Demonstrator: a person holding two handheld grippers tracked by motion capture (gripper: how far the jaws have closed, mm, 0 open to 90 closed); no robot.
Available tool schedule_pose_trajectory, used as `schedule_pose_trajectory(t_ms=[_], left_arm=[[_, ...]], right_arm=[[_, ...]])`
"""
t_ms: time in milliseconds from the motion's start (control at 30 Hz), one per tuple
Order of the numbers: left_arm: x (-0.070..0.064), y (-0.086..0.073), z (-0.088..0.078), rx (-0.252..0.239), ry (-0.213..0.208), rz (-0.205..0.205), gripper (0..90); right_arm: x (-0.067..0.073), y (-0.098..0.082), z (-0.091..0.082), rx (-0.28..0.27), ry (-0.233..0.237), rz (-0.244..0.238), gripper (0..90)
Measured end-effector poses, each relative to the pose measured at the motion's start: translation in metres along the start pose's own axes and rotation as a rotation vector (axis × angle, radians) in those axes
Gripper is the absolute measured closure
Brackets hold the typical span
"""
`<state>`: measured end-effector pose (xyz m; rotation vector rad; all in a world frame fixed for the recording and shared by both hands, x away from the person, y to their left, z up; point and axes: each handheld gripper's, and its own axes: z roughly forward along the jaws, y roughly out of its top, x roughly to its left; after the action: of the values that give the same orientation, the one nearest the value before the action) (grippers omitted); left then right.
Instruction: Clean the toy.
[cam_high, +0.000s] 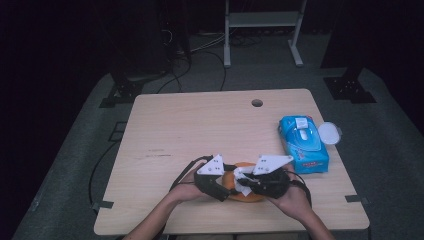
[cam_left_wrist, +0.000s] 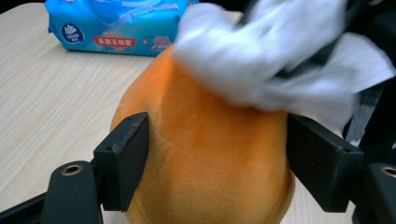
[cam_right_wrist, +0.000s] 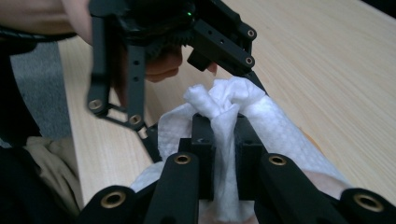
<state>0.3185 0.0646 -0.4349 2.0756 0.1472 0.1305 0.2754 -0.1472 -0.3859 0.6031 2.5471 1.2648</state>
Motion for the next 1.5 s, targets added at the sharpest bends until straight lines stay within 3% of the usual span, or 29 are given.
schedule_pose_trajectory(t_ms=[133,433,600,667,733,800,1067,1200,1267,1367,1433,1500], left_arm=[[0.002,-0.006,-0.004,-0.002,0.001,-0.016,24.3],[0.002,-0.005,0.0,-0.011,-0.008,-0.017,23.8],[0.006,0.0,-0.005,0.012,-0.001,-0.026,18.4],[0.008,0.001,-0.007,-0.014,-0.004,-0.058,16.4],[0.01,0.0,-0.008,-0.025,-0.01,-0.08,16.9],[0.011,-0.003,-0.008,-0.026,-0.006,-0.091,23.0],[0.018,-0.013,-0.008,-0.02,-0.003,-0.158,25.3],[0.017,-0.012,-0.007,-0.021,-0.002,-0.156,24.4],[0.016,-0.011,-0.006,-0.018,-0.001,-0.15,23.9],[0.015,-0.011,-0.006,-0.016,-0.001,-0.144,23.9],[0.016,-0.012,-0.007,-0.015,-0.002,-0.144,23.8],[0.015,-0.012,-0.008,-0.017,-0.003,-0.143,23.7]], right_arm=[[-0.007,-0.003,0.003,-0.006,0.015,0.029,81.4],[-0.028,-0.038,-0.028,-0.029,-0.036,0.151,81.3],[-0.02,-0.028,-0.022,-0.035,-0.045,0.117,81.1],[-0.019,-0.024,-0.017,-0.035,-0.044,0.105,81.0],[-0.019,-0.022,-0.014,-0.042,-0.038,0.099,80.9],[-0.02,-0.023,-0.014,-0.045,-0.038,0.1,80.8],[-0.032,-0.053,-0.031,-0.073,-0.024,0.201,80.6],[-0.034,-0.068,-0.036,-0.054,-0.043,0.241,80.6],[-0.032,-0.063,-0.037,-0.064,-0.051,0.232,80.6],[-0.03,-0.051,-0.036,-0.104,-0.029,0.212,80.5],[-0.028,-0.048,-0.031,-0.09,-0.029,0.194,80.5],[-0.03,-0.051,-0.03,-0.086,-0.015,0.205,80.5]])
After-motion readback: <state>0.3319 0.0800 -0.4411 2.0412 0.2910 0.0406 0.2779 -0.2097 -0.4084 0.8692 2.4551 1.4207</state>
